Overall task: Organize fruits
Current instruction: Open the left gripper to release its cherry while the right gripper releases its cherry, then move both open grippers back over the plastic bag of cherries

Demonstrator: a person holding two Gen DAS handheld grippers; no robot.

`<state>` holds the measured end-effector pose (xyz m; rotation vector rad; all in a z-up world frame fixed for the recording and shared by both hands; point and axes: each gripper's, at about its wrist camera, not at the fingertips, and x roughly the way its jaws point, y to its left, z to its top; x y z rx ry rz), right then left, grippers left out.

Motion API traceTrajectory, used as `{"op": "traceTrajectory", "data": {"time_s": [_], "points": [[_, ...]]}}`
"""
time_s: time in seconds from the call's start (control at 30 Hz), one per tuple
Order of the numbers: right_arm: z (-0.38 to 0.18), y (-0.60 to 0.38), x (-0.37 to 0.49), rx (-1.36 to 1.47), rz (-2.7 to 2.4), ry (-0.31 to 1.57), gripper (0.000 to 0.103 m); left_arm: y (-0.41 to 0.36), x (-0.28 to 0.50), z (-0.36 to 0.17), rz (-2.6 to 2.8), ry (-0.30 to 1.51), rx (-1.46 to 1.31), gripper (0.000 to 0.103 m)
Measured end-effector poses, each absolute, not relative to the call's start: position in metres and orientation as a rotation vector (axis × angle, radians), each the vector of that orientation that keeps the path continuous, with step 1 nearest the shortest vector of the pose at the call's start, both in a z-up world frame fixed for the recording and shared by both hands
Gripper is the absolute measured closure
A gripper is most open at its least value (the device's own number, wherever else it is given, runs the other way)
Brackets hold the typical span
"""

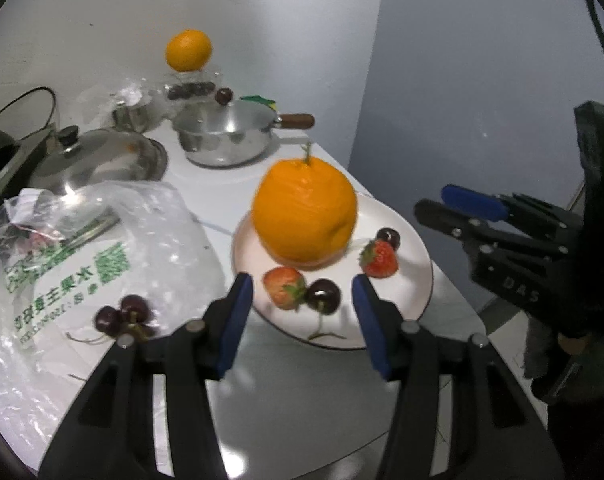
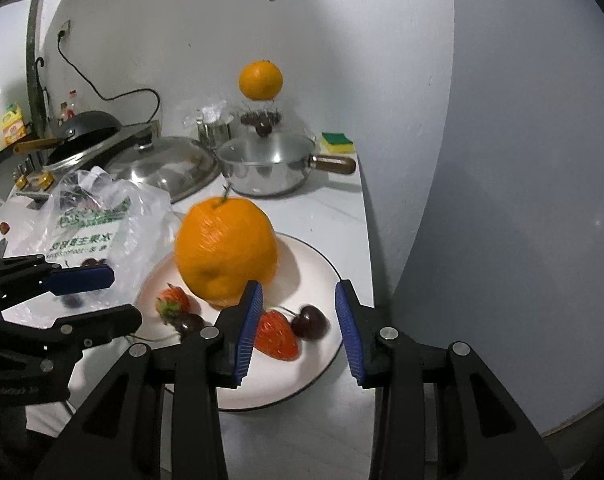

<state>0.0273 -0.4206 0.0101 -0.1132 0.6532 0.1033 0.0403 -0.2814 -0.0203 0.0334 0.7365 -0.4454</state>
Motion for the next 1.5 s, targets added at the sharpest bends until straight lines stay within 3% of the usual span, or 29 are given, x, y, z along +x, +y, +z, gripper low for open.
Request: {"op": "traceTrajectory", "data": {"time_s": [0.67, 1.5], "points": [[0.040, -0.334, 0.018, -0.176, 0.209, 0.597, 0.063, -0.195, 0.027, -0.003, -0.351, 0.663, -0.025, 0.050], [0.004, -0.215, 0.064, -0.264, 0.379, 0.686, 0.063, -0.085, 0.046, -0.034, -0.218, 0.690, -0.119, 0.050]]}}
